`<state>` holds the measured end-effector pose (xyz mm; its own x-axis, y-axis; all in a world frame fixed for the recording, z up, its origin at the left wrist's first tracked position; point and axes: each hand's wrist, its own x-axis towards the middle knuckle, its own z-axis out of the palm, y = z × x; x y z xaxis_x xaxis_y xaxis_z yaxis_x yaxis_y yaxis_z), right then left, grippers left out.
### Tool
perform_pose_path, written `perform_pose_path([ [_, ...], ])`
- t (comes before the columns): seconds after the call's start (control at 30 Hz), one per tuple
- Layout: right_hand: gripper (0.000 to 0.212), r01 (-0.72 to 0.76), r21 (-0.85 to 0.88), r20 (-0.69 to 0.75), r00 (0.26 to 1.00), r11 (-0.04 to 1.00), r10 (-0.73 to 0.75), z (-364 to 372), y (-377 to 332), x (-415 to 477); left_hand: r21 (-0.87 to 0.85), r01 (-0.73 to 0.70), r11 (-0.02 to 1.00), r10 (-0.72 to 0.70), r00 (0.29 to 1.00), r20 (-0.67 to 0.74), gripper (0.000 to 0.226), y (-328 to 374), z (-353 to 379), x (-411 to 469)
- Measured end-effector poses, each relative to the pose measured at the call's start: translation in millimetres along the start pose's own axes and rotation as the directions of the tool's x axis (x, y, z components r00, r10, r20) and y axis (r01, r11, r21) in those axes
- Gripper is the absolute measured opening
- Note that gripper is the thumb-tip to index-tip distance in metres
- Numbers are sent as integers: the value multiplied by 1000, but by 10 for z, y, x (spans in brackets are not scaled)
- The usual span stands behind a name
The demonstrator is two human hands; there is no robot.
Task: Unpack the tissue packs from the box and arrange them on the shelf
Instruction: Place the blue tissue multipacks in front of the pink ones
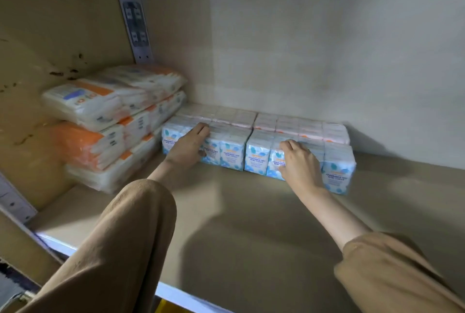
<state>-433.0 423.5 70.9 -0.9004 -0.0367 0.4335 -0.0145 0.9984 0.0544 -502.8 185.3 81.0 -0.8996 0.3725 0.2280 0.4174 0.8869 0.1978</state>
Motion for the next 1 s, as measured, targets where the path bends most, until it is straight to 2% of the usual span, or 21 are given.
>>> perform_pose_path([
  [0.13,53,-7,-17,-21,1000,1000,7,-80,-17,-27,23,15,1000,-15,1000,13,46,38,-29,-17],
  [0.23,35,-36,65,124,992,997,28,-197,-7,7,87,43,995,-50,996,70,50,110,-117,-2],
  [0.3,33,-39,110,208,978,993,15,-281,34,60,127,66,990,-81,990,114,48,164,-222,11],
  [0.4,35,-50,147,267,964,988,9,-475,48,101,168,91,982,-115,984,137,52,200,-396,-30],
  [0.47,31,-50,190,257,966,981,0,-555,15,74,132,117,984,-130,987,95,50,225,-516,-149],
  [0.57,27,-8,317,232,970,949,-69,-644,-174,-55,93,144,985,-148,988,45,41,259,-675,-502],
  [0.67,26,85,442,243,947,893,-210,-742,-537,-291,86,190,978,-196,979,64,40,234,-757,-1060],
  [0.87,24,301,647,253,782,701,-569,-937,-1466,-878,57,343,938,-347,919,184,32,50,-790,-2537],
  [1.0,25,386,708,292,602,591,-743,-916,-2137,-1378,96,502,859,-510,824,247,28,-129,-688,-3523],
])
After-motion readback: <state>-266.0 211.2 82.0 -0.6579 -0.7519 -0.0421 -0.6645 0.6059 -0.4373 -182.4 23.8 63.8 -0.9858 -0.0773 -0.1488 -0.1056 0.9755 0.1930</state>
